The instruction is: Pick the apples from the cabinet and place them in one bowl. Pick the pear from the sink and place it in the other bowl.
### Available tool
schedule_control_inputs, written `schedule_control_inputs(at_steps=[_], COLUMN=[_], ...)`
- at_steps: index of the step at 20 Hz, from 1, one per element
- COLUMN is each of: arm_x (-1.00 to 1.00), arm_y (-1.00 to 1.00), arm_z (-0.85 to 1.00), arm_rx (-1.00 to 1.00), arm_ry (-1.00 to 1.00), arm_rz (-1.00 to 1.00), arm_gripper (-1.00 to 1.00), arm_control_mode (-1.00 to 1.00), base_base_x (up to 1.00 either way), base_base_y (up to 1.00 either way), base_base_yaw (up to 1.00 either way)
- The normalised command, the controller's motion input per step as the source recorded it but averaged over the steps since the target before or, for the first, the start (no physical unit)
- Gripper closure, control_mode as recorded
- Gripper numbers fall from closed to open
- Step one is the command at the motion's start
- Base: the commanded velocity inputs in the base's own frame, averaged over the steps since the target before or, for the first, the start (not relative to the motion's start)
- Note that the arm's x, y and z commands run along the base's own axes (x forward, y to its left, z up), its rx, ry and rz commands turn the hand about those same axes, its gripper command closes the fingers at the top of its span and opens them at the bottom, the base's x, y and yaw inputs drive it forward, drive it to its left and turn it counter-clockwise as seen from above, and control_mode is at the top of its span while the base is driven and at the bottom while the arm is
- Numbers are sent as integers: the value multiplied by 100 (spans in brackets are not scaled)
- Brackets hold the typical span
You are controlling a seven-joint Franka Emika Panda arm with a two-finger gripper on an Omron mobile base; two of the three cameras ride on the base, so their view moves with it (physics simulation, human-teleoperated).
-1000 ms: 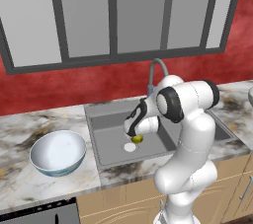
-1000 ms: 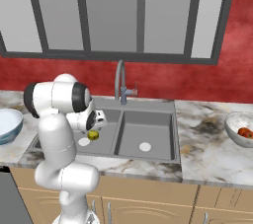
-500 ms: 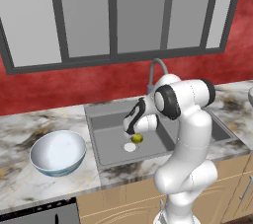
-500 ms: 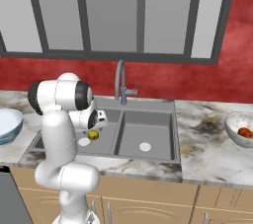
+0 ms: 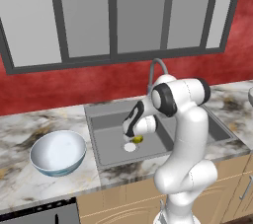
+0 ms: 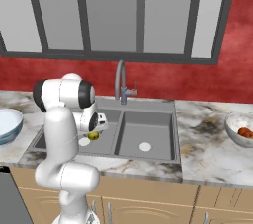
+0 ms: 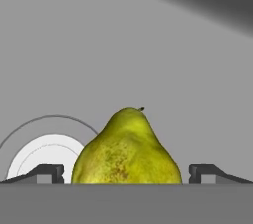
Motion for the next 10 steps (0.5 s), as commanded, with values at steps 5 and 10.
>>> schedule_control_inputs(at_steps=[5, 10], arm_x=[0, 0], arm_y=[0, 0], arm_z=[-1, 0], arm_rx=[0, 0], arm_ry=[0, 0], arm_rz=[1, 0], arm_gripper=[-100, 100], arm_control_mode=[-100, -100], base_base_x=[0, 0], base_base_y=[0, 0], base_base_yaw=[0, 0])
